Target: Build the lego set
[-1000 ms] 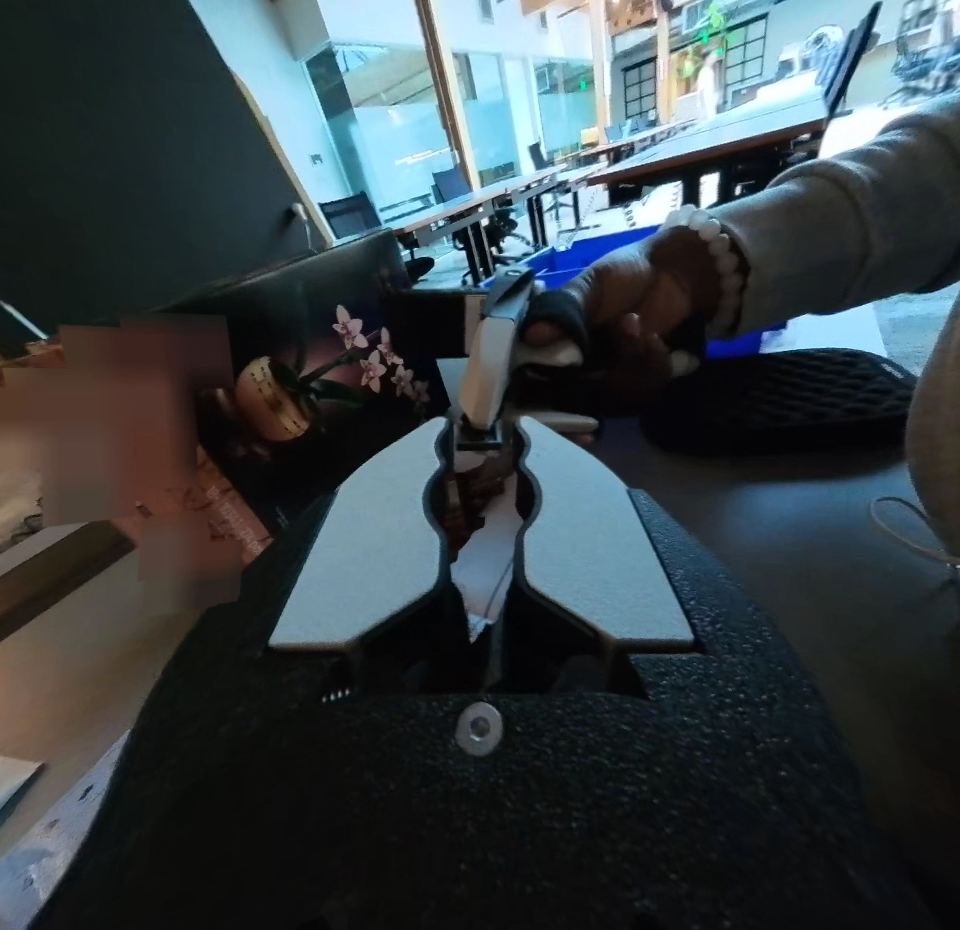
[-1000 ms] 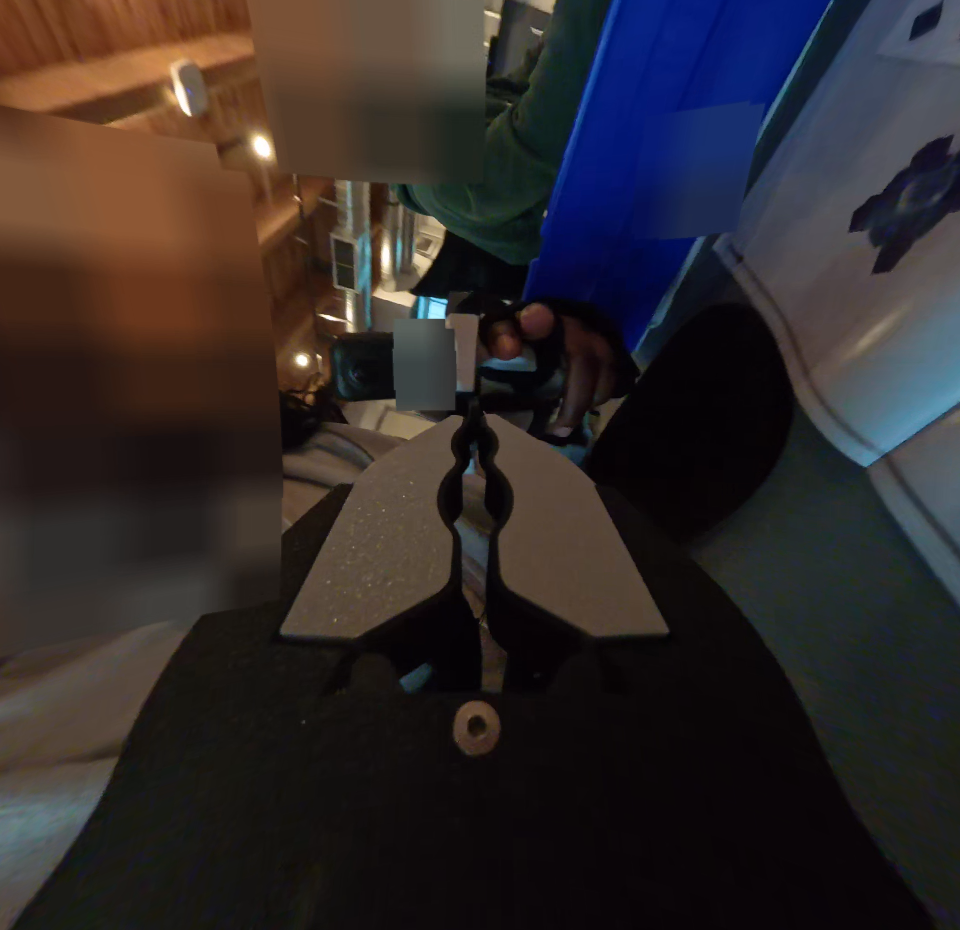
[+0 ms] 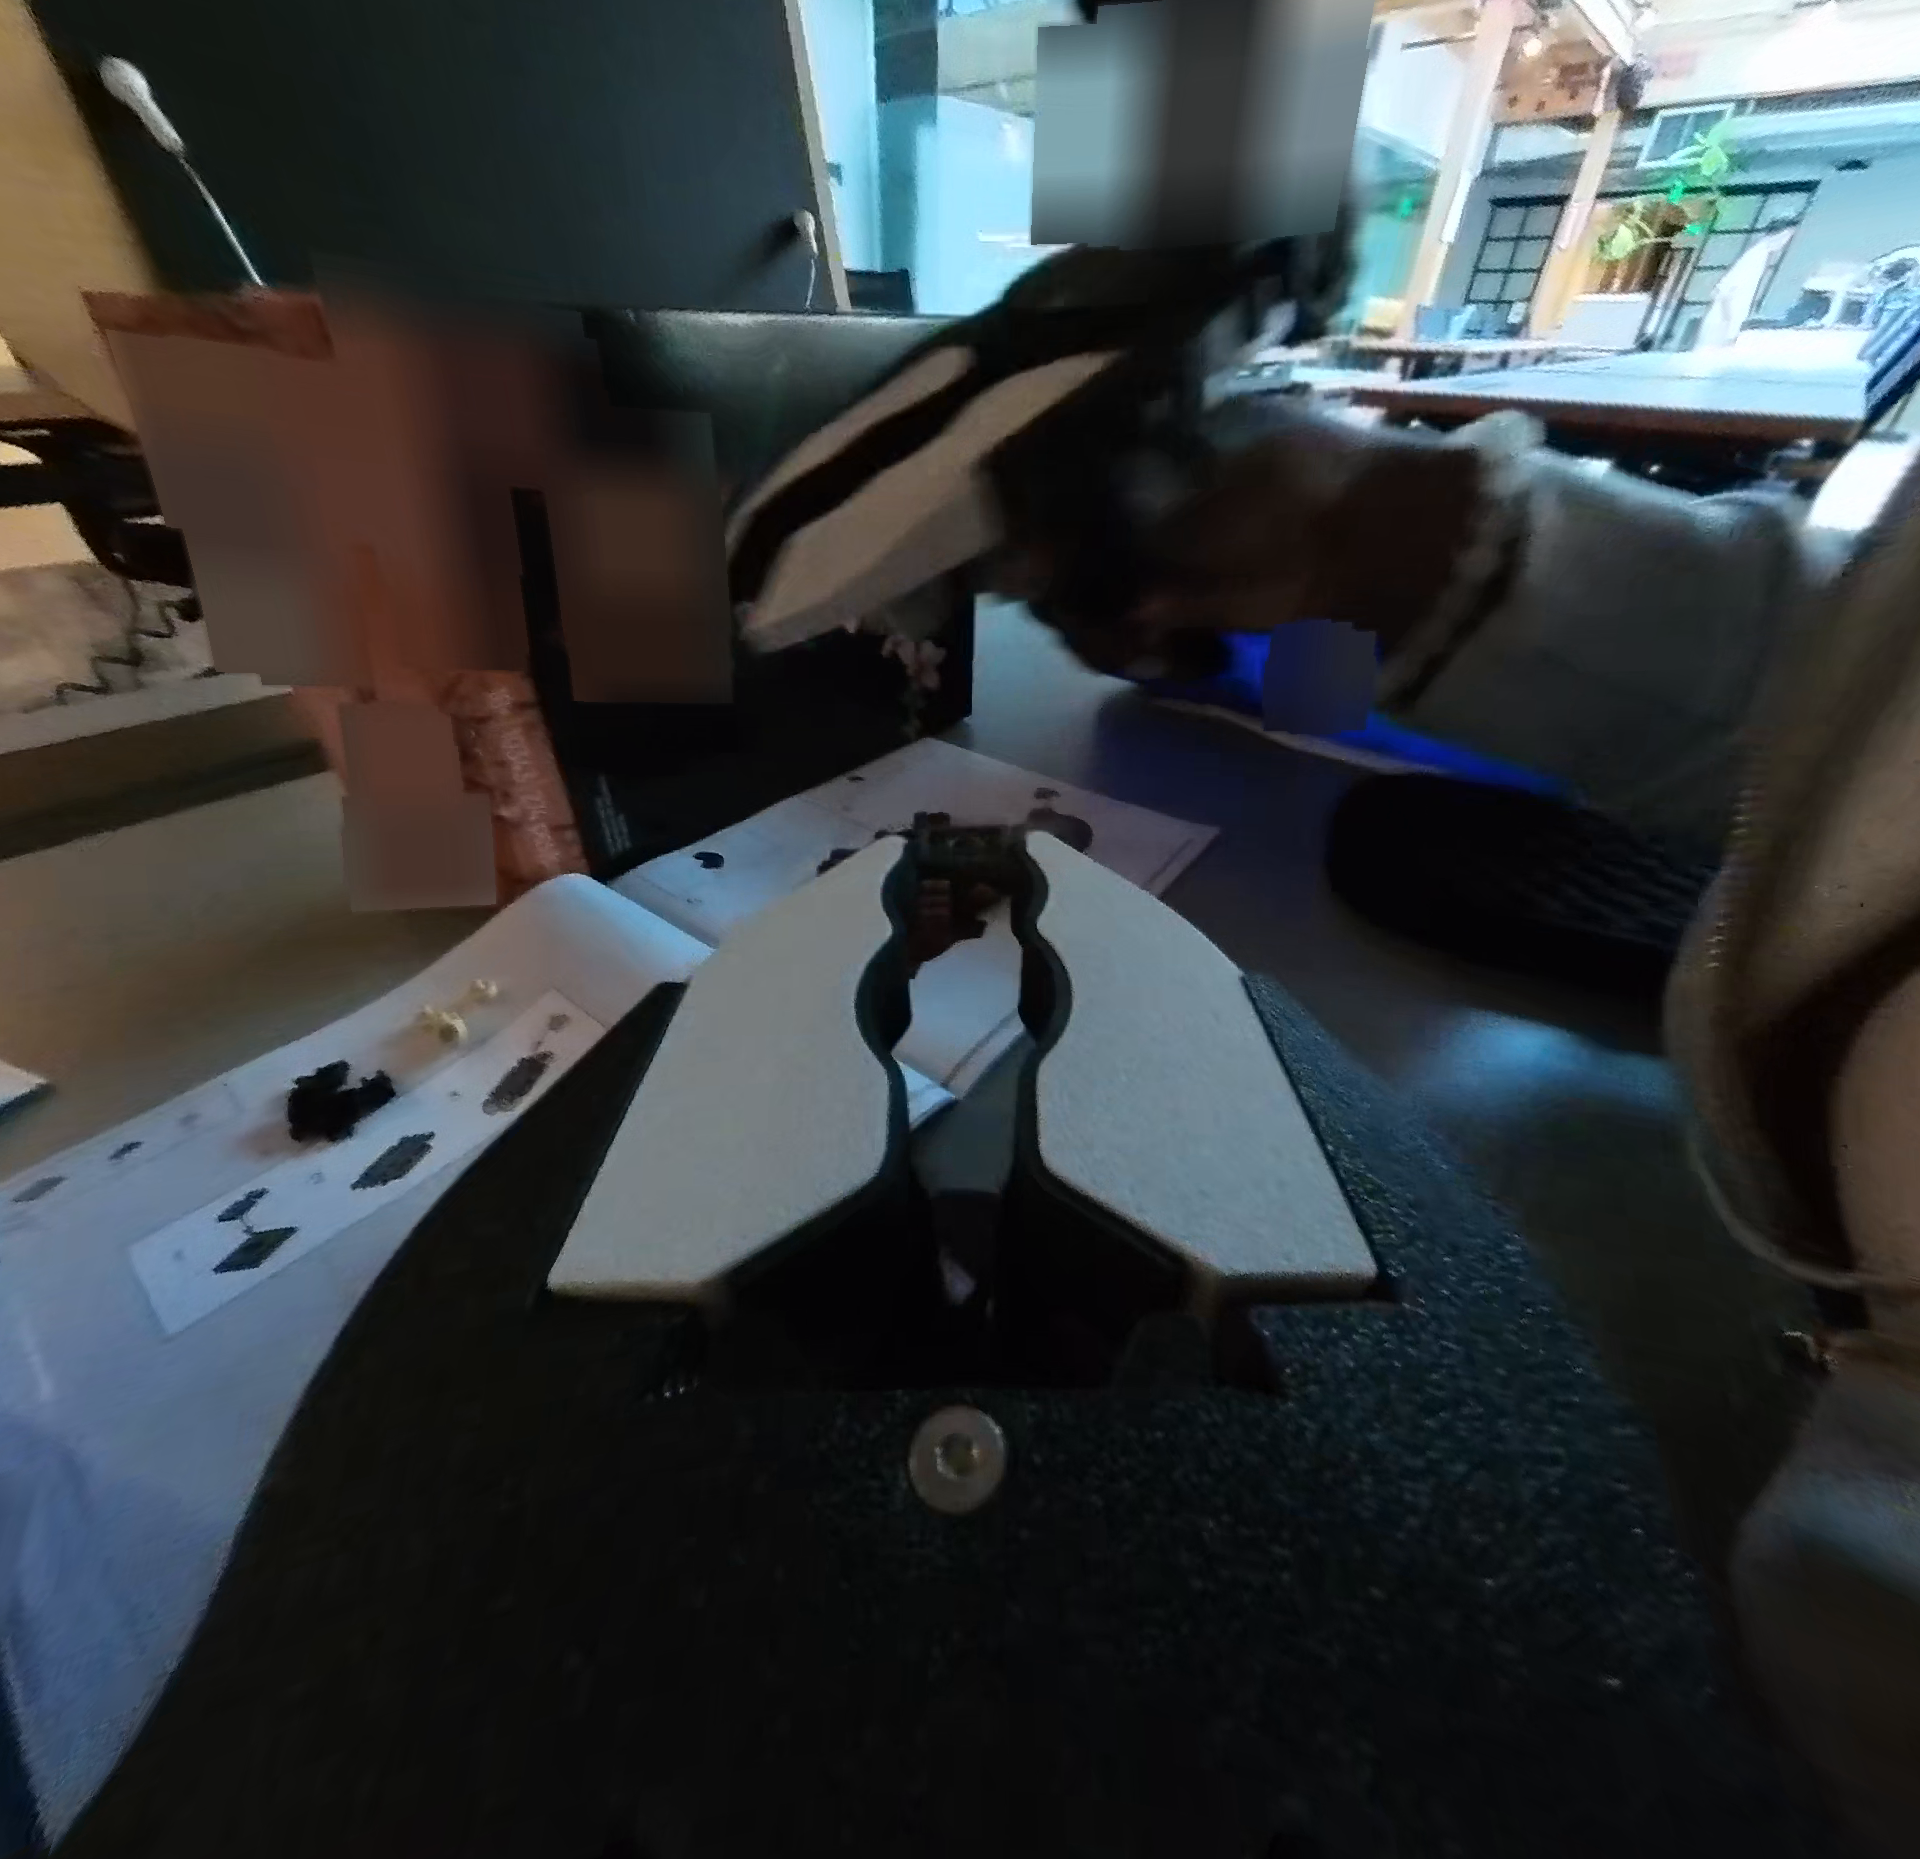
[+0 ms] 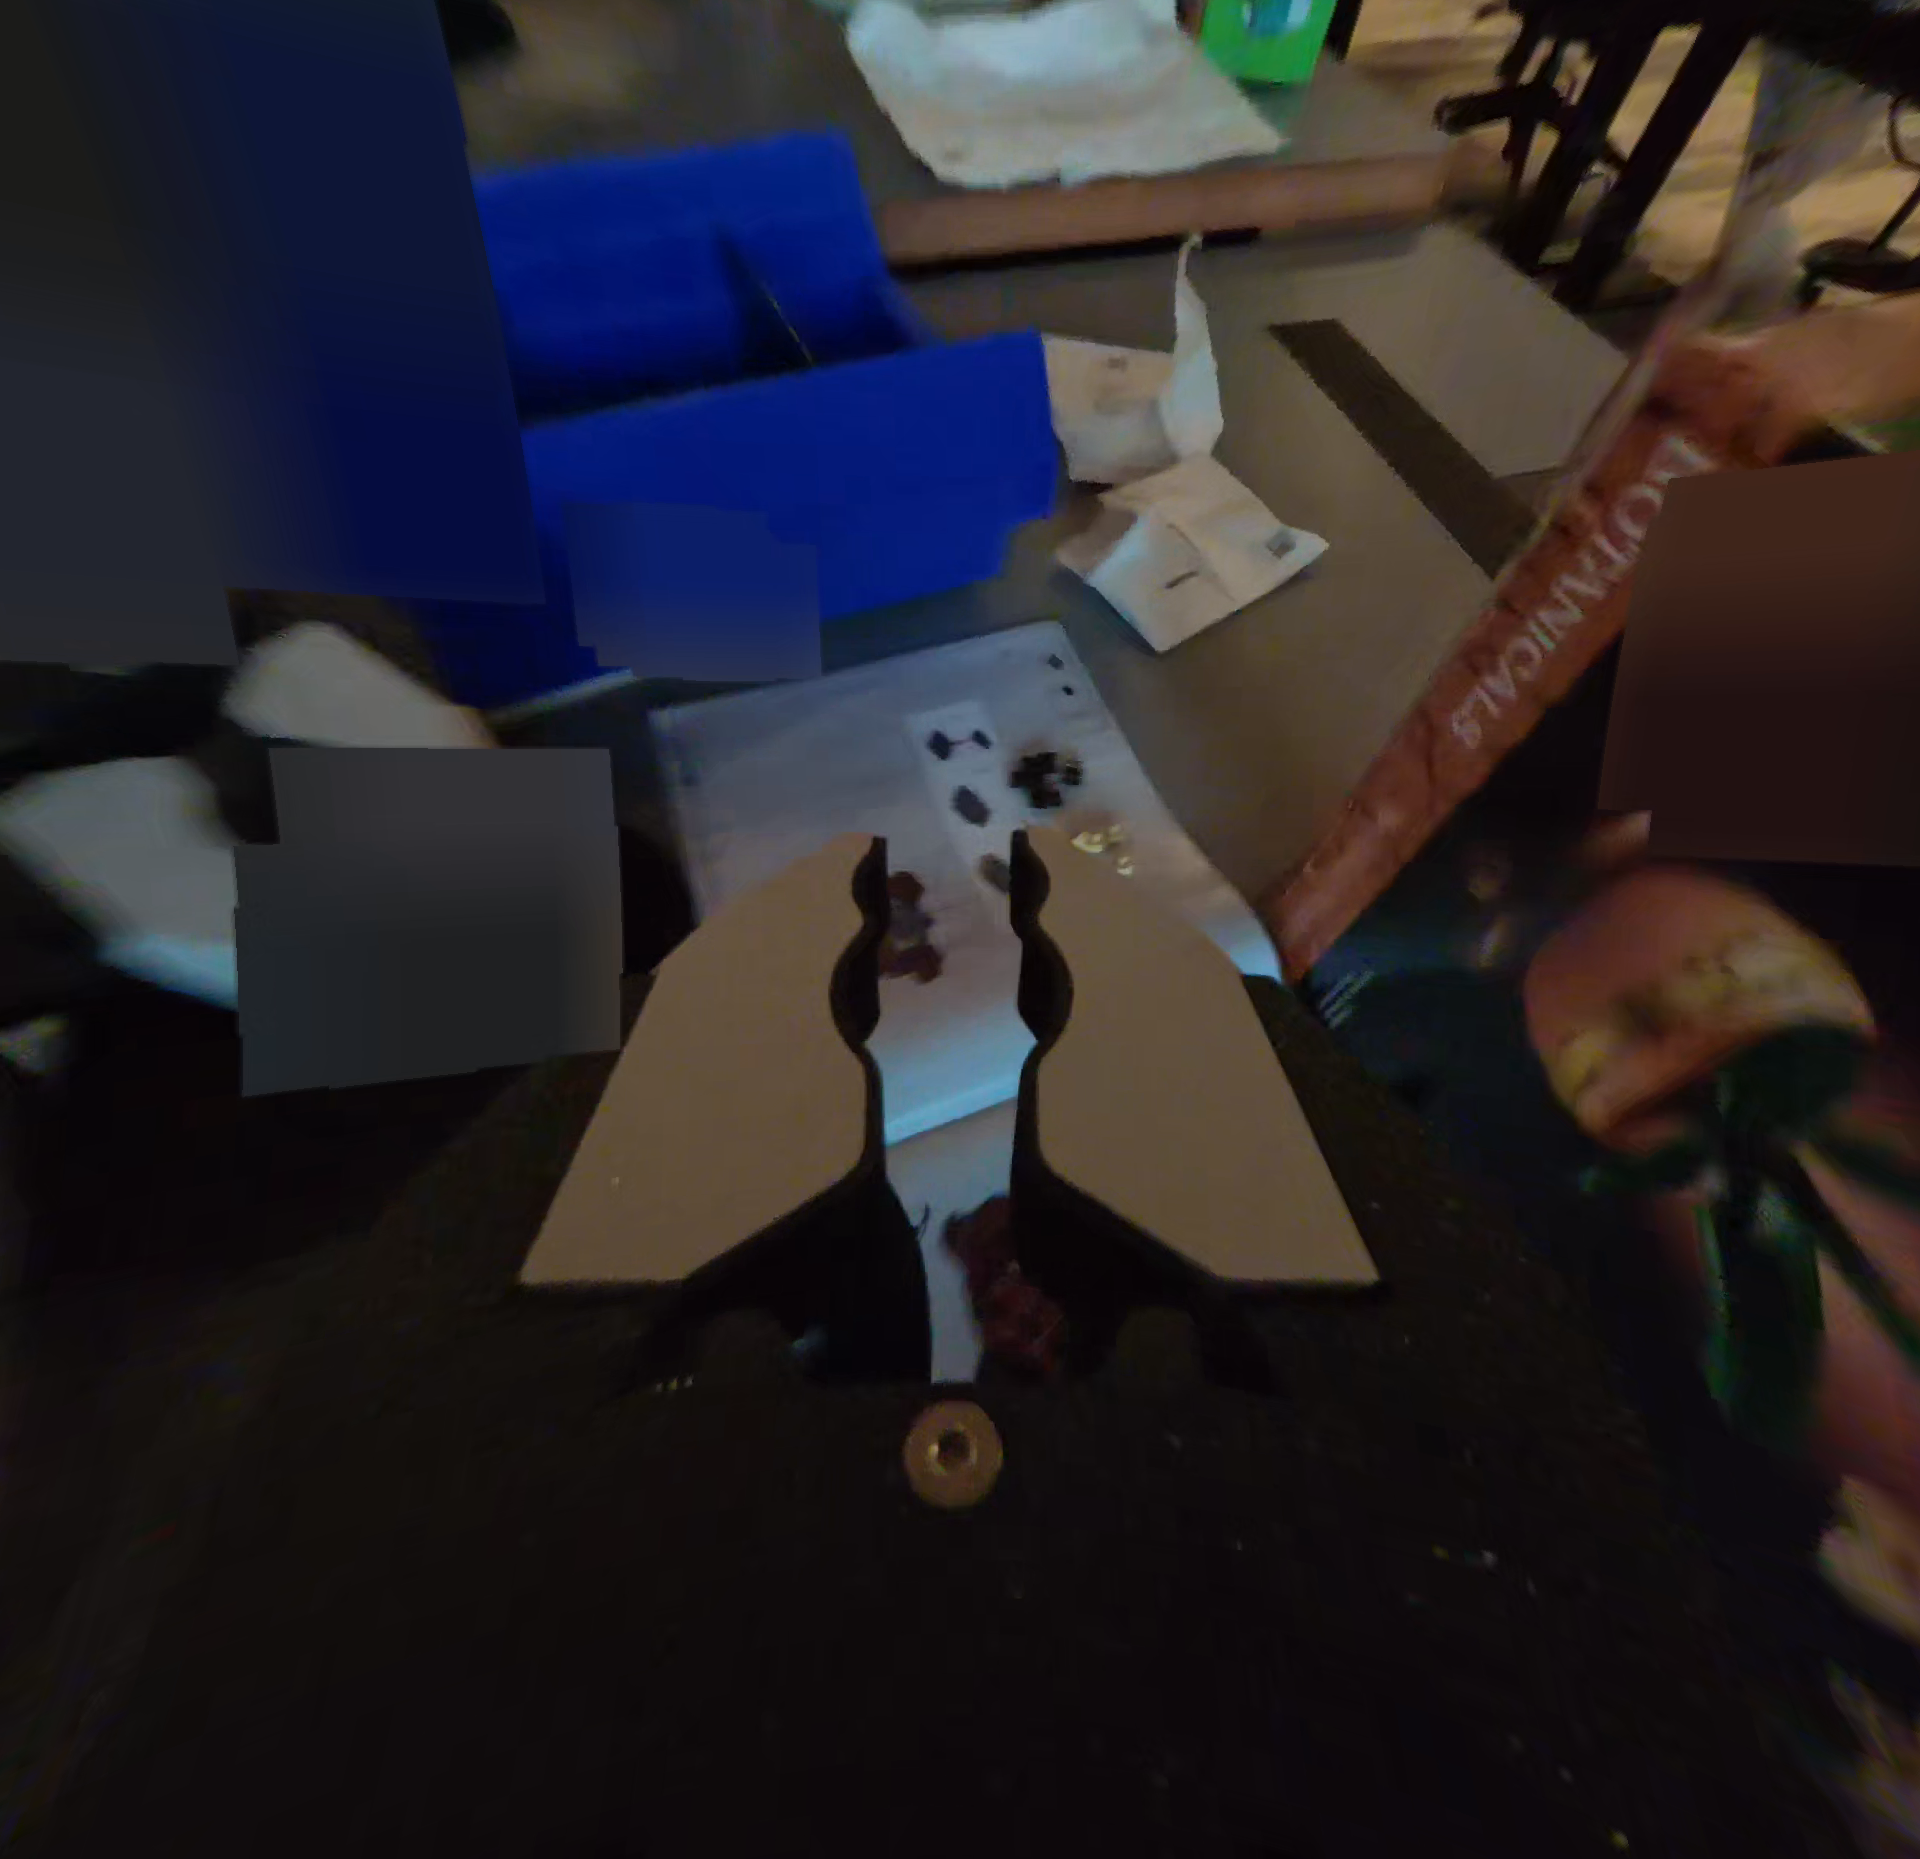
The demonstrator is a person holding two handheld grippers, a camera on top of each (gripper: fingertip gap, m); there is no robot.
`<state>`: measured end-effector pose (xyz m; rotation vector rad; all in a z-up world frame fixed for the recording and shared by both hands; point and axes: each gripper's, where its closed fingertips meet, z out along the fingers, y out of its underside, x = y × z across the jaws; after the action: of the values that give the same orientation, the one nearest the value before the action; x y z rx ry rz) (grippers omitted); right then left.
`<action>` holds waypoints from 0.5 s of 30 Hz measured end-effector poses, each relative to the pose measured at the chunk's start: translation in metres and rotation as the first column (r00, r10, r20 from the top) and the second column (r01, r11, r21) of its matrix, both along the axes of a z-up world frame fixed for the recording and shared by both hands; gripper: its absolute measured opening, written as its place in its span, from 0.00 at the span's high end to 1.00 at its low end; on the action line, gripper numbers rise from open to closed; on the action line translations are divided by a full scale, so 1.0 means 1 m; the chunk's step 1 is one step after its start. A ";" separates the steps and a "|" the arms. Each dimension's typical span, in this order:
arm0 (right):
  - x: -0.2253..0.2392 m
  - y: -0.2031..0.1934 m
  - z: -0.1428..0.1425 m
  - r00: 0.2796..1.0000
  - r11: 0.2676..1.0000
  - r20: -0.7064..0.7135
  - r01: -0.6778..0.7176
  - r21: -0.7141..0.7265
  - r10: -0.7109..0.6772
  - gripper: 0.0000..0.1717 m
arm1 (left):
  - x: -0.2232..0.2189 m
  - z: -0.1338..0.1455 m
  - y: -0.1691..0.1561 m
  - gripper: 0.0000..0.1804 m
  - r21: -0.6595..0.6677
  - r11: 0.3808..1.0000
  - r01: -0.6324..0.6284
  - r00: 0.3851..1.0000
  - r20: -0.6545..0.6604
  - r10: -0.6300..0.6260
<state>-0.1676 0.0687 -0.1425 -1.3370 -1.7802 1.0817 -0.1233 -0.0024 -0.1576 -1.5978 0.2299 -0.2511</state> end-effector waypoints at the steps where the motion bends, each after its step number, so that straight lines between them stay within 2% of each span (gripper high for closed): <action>1: -0.010 0.001 -0.006 1.000 1.000 0.021 -0.005 0.015 0.004 0.88 | 0.000 0.000 0.000 0.91 -0.004 1.000 0.004 1.000 0.010 -0.004; 7: -0.053 0.003 -0.045 0.992 0.995 0.119 -0.056 0.085 0.046 0.90 | -0.004 -0.005 0.003 0.91 -0.043 0.999 0.028 0.997 0.074 -0.025; 11: -0.063 0.000 -0.067 0.985 0.997 0.164 -0.065 0.037 0.058 0.93 | -0.002 -0.009 0.004 0.91 -0.070 0.996 0.057 0.994 0.094 -0.050; 15: -0.070 -0.003 -0.080 0.978 0.996 0.195 -0.084 0.014 0.080 0.94 | -0.007 -0.010 0.005 0.91 -0.084 0.994 0.075 0.982 0.178 -0.059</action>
<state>-0.2373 0.0652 -0.2224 -1.4075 -1.9992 0.9994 -0.1307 0.0025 -0.1673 -1.6481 0.1377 -0.4578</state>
